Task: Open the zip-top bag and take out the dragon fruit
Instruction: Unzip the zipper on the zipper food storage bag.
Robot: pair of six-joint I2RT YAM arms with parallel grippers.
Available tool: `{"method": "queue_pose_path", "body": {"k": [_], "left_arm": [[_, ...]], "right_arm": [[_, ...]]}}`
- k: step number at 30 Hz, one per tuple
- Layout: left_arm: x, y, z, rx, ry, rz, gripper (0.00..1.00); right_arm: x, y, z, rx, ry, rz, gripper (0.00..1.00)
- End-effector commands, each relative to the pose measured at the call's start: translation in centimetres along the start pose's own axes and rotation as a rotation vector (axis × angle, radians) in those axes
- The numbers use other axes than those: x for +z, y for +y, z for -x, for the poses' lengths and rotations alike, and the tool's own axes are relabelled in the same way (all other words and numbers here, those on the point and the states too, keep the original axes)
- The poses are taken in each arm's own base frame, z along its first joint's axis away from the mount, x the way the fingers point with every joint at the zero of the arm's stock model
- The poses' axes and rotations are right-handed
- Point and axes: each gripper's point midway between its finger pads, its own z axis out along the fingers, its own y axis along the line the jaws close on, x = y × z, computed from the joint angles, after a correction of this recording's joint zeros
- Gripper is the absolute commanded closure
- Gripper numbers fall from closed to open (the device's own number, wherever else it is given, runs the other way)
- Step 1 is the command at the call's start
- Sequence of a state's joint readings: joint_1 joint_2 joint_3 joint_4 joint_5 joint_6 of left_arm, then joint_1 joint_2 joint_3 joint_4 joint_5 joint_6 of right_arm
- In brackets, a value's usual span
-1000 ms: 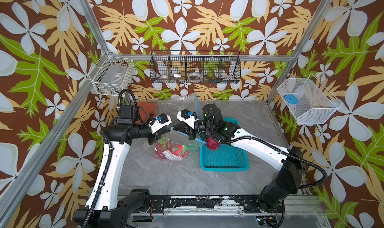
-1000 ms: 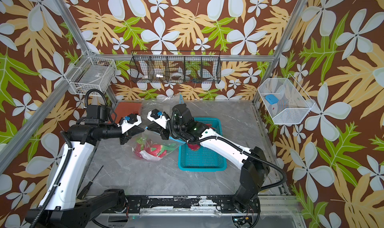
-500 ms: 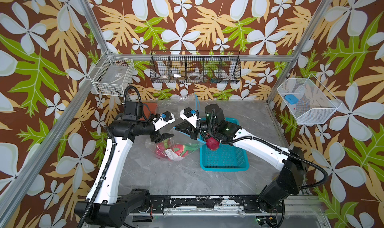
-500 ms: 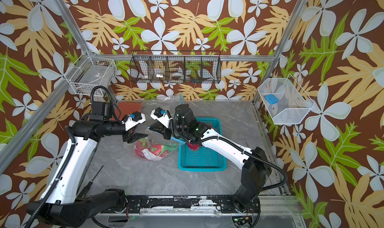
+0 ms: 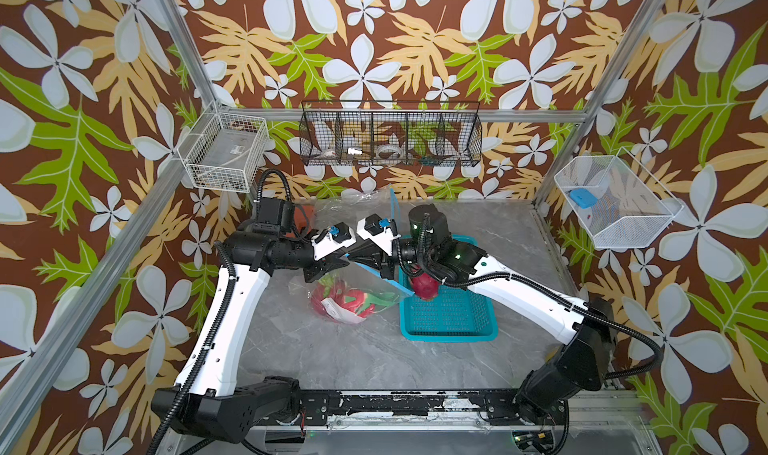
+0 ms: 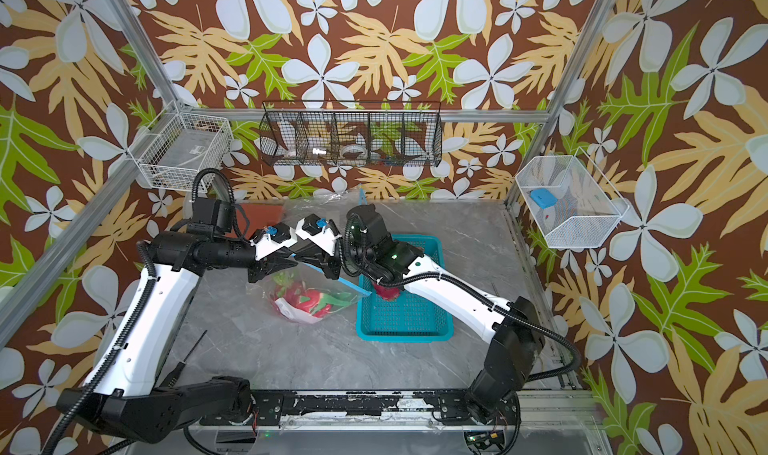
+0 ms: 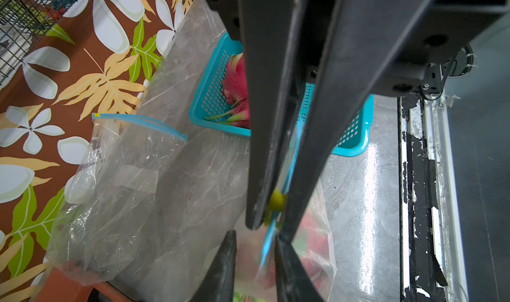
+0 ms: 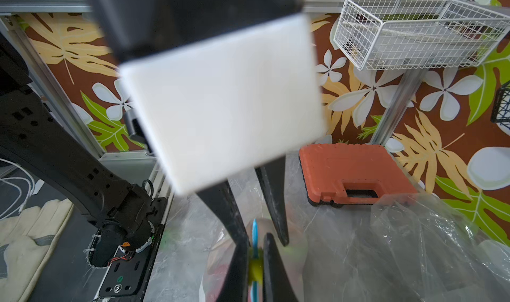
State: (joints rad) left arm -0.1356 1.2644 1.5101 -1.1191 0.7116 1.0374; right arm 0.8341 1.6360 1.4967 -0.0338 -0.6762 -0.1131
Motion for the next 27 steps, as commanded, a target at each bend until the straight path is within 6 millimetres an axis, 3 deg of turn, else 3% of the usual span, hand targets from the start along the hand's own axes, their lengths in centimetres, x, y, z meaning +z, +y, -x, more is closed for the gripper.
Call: {"method": "queue_pose_path", "body": {"k": [1, 4, 15, 24, 27], "left_arm": [[0.0, -0.2, 0.2, -0.013, -0.007, -0.009, 0.73], [-0.2, -0.2, 0.6, -0.007, -0.022, -0.011, 1.00], [-1.4, 0.7, 2.0, 0.043, -0.054, 0.075, 1.00], [-1.6, 0.5, 2.3, 0.038, -0.062, 0.076, 1.00], [-1.7, 0.4, 2.1, 0.044, -0.054, 0.080, 1.00]], "right_arm": [[-0.3, 0.4, 2.4, -0.058, -0.070, 0.012, 1.00], [-0.3, 0.3, 2.5, -0.057, -0.070, 0.010, 1.00], [0.1, -0.2, 0.1, -0.018, -0.024, -0.012, 0.97], [-0.2, -0.7, -0.3, 0.007, -0.030, -0.021, 0.99], [-0.3, -1.0, -0.9, 0.019, -0.018, -0.029, 0.93]]}}
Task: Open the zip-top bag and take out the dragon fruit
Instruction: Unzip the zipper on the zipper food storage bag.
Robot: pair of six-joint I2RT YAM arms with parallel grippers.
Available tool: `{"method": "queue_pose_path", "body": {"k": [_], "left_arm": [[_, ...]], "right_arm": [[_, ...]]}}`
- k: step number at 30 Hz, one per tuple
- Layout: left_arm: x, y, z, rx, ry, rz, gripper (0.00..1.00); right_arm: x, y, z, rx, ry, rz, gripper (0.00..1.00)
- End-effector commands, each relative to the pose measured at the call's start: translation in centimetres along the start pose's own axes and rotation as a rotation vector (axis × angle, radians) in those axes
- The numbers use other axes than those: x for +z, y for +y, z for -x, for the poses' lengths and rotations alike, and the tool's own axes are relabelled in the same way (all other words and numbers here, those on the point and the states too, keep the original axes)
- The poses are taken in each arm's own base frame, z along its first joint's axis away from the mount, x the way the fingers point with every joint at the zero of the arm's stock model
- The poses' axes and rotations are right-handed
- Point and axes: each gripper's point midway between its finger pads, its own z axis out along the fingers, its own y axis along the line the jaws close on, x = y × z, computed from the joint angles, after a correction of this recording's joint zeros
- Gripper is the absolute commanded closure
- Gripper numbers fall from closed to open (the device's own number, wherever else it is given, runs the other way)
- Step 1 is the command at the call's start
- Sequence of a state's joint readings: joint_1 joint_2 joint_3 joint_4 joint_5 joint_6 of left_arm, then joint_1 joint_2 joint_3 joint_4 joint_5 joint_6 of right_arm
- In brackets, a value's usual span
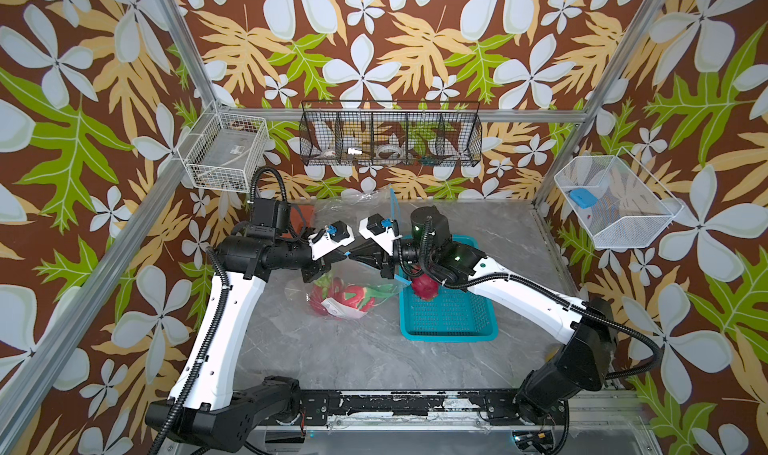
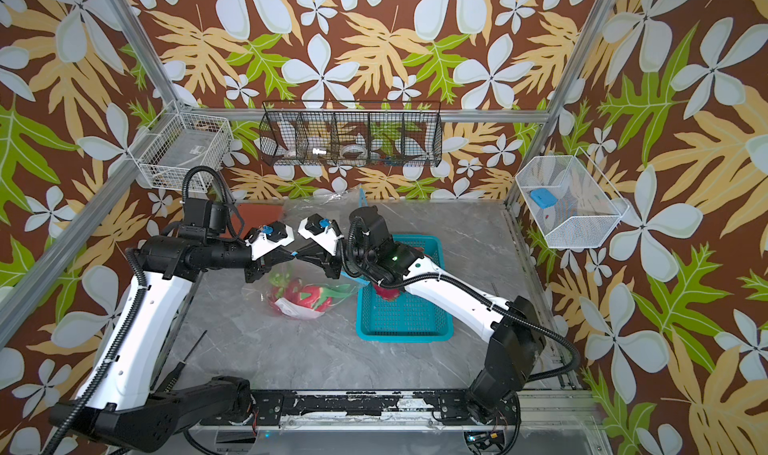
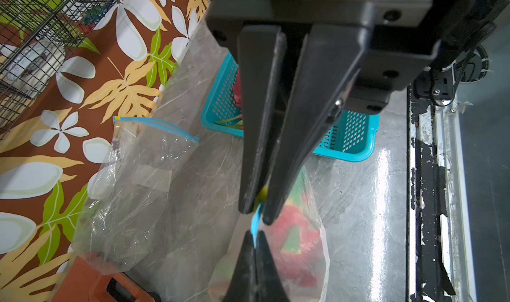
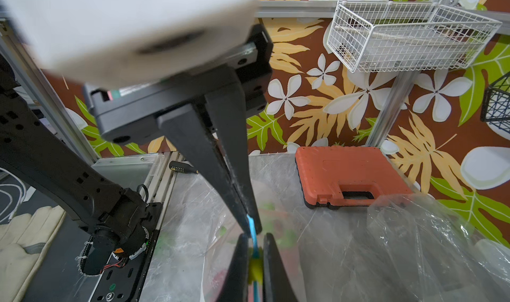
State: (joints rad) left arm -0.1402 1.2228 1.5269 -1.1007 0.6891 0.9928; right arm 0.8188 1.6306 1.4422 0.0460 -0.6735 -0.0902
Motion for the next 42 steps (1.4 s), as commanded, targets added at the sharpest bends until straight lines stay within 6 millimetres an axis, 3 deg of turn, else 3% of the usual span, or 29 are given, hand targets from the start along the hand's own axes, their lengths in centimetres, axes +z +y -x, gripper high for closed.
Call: {"method": "queue_pose_path", "body": {"k": [1, 8, 9, 11, 16, 19, 20, 21, 23, 28, 33, 38, 42], "left_arm": [[-0.4, 0.5, 0.9, 0.037, -0.036, 0.025, 1.00], [-0.2, 0.4, 0.7, 0.028, -0.030, 0.015, 1.00], [-0.1, 0.4, 0.6, 0.026, -0.028, 0.013, 1.00], [0.1, 0.3, 0.4, 0.020, -0.024, 0.010, 1.00], [1.1, 0.3, -0.9, -0.004, 0.010, -0.014, 0.99], [1.3, 0.6, -1.0, -0.023, 0.016, -0.018, 0.63], [1.4, 0.6, -0.8, -0.022, 0.013, -0.021, 0.57], [1.4, 0.5, -0.7, -0.017, 0.011, -0.023, 0.56], [1.5, 0.4, -0.4, -0.005, 0.008, -0.029, 0.59], [1.7, 0.3, -0.3, 0.003, 0.013, -0.038, 0.87], [1.7, 0.0, -0.5, 0.006, 0.019, -0.043, 0.99], [1.4, 0.3, -0.1, 0.018, 0.007, -0.026, 1.00], [0.7, 1.2, 0.5, 0.050, 0.007, 0.040, 1.00]], "right_arm": [[-0.2, -0.2, -0.6, 0.016, 0.013, -0.007, 0.92], [0.3, 0.0, -1.1, 0.061, -0.001, 0.016, 0.76], [0.4, -0.1, -1.1, 0.063, -0.003, 0.019, 0.81], [0.5, -0.1, -1.1, 0.068, -0.003, 0.022, 1.00], [0.1, 0.0, -0.5, 0.066, -0.032, 0.014, 1.00], [-0.1, 0.1, 0.0, 0.061, -0.038, 0.011, 1.00], [-0.1, 0.0, 0.0, 0.060, -0.037, 0.010, 1.00], [-0.1, 0.1, 0.0, 0.059, -0.033, 0.013, 1.00], [-0.1, 0.0, 0.1, 0.061, -0.030, 0.015, 1.00], [-0.2, 0.1, 0.9, 0.057, -0.040, 0.020, 1.00], [-0.4, 0.2, 1.3, 0.052, -0.047, 0.020, 1.00], [-0.4, 0.3, 1.1, 0.054, -0.038, 0.023, 1.00], [-0.6, 0.3, -0.3, 0.057, -0.007, 0.009, 1.00]]}}
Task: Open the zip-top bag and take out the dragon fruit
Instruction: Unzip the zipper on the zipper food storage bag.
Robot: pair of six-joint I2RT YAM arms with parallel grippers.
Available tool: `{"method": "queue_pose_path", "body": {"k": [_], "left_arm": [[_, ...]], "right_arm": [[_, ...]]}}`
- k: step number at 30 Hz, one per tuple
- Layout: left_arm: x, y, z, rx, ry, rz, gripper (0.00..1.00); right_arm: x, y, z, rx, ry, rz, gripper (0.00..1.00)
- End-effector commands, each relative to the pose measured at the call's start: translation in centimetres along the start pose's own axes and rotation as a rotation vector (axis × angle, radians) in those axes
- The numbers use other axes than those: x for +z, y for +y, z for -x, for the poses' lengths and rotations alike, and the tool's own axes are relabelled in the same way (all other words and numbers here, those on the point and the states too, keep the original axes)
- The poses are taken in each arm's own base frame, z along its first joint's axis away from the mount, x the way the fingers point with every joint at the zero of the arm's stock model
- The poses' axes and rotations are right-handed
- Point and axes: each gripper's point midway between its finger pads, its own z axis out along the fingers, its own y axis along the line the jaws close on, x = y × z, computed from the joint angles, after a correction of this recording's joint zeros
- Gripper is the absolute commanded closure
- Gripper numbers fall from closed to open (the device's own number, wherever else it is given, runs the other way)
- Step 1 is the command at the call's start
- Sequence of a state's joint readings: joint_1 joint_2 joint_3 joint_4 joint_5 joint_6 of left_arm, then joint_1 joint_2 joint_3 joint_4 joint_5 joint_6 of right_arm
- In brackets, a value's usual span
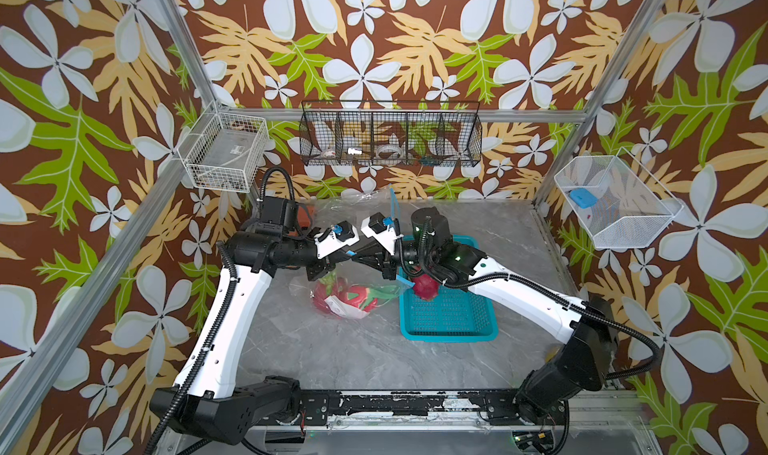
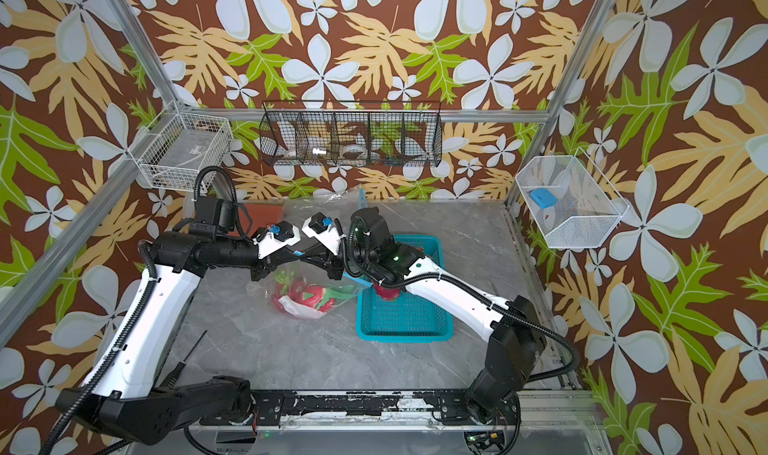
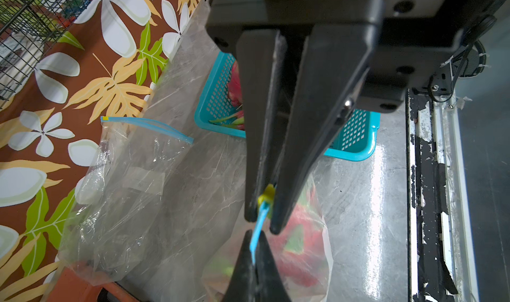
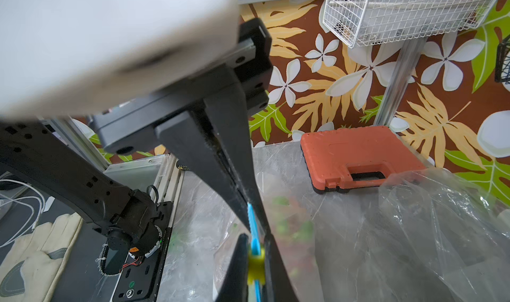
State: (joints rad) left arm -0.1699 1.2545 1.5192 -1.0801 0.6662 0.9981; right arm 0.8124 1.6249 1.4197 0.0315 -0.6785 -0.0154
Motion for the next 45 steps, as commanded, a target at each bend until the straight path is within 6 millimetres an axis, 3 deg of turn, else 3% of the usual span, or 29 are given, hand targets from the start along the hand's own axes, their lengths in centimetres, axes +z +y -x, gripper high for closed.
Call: {"method": "queue_pose_path", "body": {"k": [1, 10, 19, 20, 21, 23, 26, 28, 33, 45], "left_arm": [[-0.8, 1.2, 0.9, 0.046, -0.014, 0.076, 1.00], [-2.2, 2.5, 1.2, 0.075, 0.010, 0.159, 1.00], [-2.5, 3.0, 0.0, 0.032, 0.029, 0.163, 1.00], [-1.9, 2.5, 0.0, 0.012, 0.027, 0.132, 0.95], [-1.2, 1.8, 0.0, -0.005, 0.039, 0.099, 0.76], [0.6, 0.1, 0.0, -0.002, 0.072, 0.013, 0.53], [2.0, -1.2, 0.5, -0.026, 0.074, -0.067, 0.37], [2.1, -1.2, 1.1, -0.039, 0.052, -0.084, 0.38], [1.7, -1.7, 1.5, 0.004, 0.038, -0.099, 0.67], [0.2, -1.9, 3.5, 0.047, -0.020, -0.092, 0.67]], "right_arm": [[-0.5, 0.3, 0.4, -0.035, -0.027, 0.007, 1.00], [-1.8, -1.4, -2.6, 0.017, 0.016, -0.038, 1.00], [-2.7, -1.6, -4.8, 0.017, 0.062, -0.072, 1.00], [-2.7, -1.5, -4.3, 0.021, 0.044, -0.066, 1.00], [-2.6, -1.5, -3.5, 0.022, 0.022, -0.060, 1.00], [-2.4, -1.2, -2.0, 0.014, -0.007, -0.047, 1.00], [-2.0, -0.4, -0.6, -0.025, -0.011, -0.033, 1.00], [-1.7, 0.2, -0.2, -0.041, -0.003, -0.020, 1.00], [-1.7, 0.7, -0.3, -0.046, 0.009, -0.009, 1.00], [-1.7, 0.9, -0.1, -0.049, 0.016, 0.004, 1.00]]}}
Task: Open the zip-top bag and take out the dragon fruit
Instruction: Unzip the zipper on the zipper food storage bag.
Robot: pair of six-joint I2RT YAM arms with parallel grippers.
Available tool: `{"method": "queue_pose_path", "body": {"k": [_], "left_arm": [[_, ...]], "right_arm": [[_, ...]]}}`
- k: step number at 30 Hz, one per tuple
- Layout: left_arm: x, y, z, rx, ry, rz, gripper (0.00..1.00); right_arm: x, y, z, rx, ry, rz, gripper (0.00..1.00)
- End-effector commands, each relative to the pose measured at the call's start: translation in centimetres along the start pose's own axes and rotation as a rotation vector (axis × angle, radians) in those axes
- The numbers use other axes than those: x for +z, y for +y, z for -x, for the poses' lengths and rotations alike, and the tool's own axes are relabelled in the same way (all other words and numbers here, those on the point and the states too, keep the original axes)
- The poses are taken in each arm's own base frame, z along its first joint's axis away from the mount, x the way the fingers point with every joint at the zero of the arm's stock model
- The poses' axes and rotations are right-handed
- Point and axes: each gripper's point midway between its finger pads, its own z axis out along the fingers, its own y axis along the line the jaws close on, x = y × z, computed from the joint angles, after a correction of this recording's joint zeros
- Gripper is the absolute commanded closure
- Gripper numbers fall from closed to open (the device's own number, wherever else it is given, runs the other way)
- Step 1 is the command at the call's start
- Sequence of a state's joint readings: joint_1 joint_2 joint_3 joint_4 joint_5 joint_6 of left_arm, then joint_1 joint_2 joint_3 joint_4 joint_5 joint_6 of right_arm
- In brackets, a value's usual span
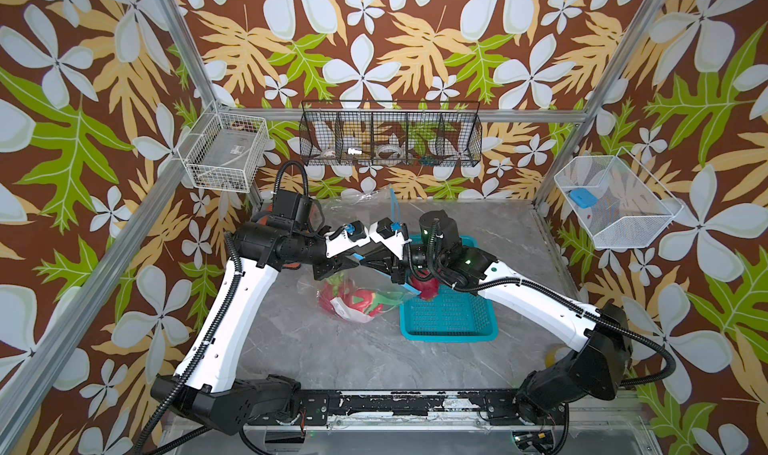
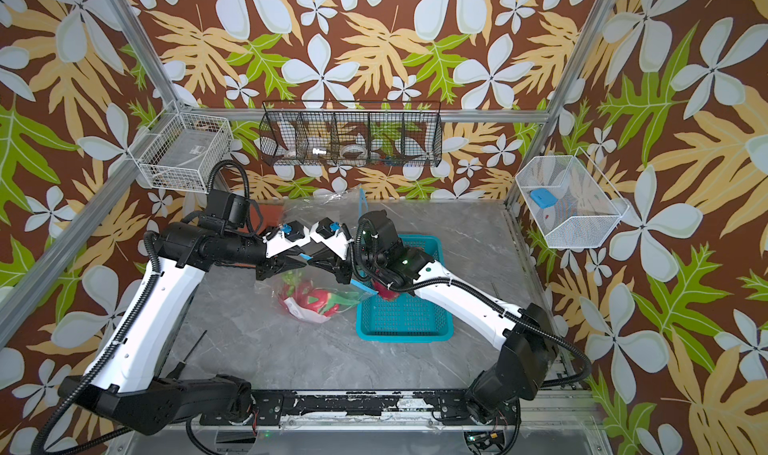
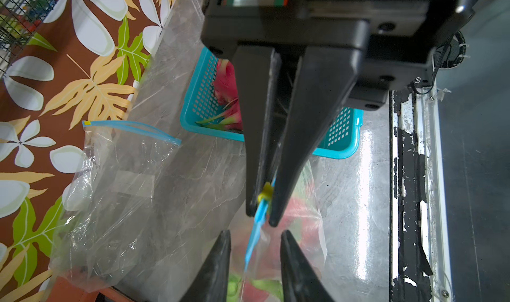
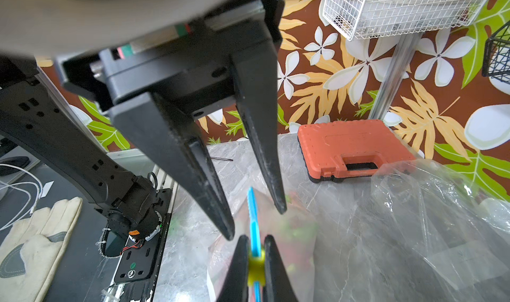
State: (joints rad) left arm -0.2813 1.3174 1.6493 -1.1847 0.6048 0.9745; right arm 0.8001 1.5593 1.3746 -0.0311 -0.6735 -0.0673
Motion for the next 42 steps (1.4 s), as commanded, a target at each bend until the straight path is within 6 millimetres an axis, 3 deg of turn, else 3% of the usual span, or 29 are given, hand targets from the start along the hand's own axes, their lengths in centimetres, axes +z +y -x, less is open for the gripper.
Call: {"method": "queue_pose_path", "body": {"k": [1, 8, 18, 26, 32, 42], "left_arm": [[-0.3, -0.3, 1.5, 0.026, -0.065, -0.020, 0.67], [-0.4, -0.4, 1.6, 0.030, -0.069, -0.028, 1.00], [-0.1, 0.3, -1.5, 0.072, 0.076, 0.029, 1.00], [-3.7, 4.5, -2.1, 0.169, 0.169, 0.218, 1.00], [-6.0, 7.0, -2.5, 0.227, 0.244, 0.338, 1.00], [-6.3, 8.2, -4.0, 0.226, 0.276, 0.404, 1.00]], "right_arm": [[0.0, 0.4, 0.7, -0.025, -0.020, 0.017, 1.00], [0.0, 0.3, 0.7, -0.020, -0.021, 0.016, 1.00], [-1.1, -0.5, 0.0, -0.011, -0.022, -0.025, 1.00], [-2.0, -2.5, -5.4, 0.053, 0.079, -0.081, 1.00], [-3.9, -4.0, -7.3, 0.075, 0.114, -0.166, 1.00], [-7.3, -4.5, -10.2, 0.090, 0.190, -0.311, 1.00]]}}
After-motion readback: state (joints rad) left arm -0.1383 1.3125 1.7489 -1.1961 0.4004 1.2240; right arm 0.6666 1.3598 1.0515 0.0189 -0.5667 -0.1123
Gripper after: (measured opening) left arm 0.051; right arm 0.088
